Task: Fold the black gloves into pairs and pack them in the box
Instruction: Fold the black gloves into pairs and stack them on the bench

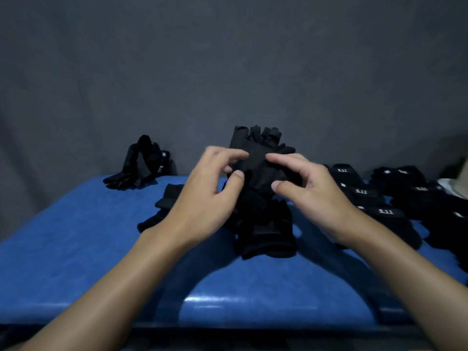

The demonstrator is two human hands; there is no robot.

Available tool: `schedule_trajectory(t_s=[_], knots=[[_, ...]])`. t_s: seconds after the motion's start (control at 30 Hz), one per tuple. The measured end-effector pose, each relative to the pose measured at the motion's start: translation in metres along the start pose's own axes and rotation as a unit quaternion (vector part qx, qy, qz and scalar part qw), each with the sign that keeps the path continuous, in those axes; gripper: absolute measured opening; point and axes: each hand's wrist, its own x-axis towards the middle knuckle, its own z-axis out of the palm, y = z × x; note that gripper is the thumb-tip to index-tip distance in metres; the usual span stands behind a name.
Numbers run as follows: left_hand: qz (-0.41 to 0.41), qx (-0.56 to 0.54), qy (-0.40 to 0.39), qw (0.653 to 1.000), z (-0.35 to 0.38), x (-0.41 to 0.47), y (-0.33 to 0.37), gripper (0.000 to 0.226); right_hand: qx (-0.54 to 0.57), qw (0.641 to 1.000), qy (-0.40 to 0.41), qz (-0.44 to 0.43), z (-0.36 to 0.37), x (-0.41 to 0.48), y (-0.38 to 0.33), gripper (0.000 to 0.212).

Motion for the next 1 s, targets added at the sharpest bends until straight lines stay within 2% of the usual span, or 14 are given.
schedule_trajectory(t_s=[0.07,0.13,0.2,0.33,0.53,0.77,1.0], knots=[[-0.003,-0.042,-0.05,0.998,0.01,-0.001,0.008,0.038,-0.024,1.0,-0.016,-0.006,-0.002,-0.006,0.0,0.06],[-0.004,-0.071,-0.083,0.994,0.018,-0.003,0.012,0.041,-0.002,0.999,-0.046,-0.004,-0.003,-0.01,-0.002,0.071],[0.004,-0.096,-0.09,0.991,0.02,-0.004,0.013,0.041,0.039,0.996,-0.078,0.008,-0.004,-0.013,-0.002,0.08],[0.015,-0.097,-0.087,0.991,0.019,-0.003,0.01,0.043,0.018,0.994,-0.098,0.034,-0.002,-0.013,0.003,0.091],[0.004,-0.065,-0.064,0.996,0.013,-0.003,0.003,0.046,-0.049,0.992,-0.113,0.03,0.01,-0.01,0.007,0.093],[-0.01,-0.046,-0.031,0.998,0.002,-0.002,-0.003,0.045,-0.033,0.994,-0.1,-0.022,0.017,-0.005,0.005,0.091],[0.018,-0.088,0.045,0.995,-0.008,-0.004,0.0,0.028,-0.037,0.998,-0.046,0.001,0.018,-0.001,0.013,0.088]])
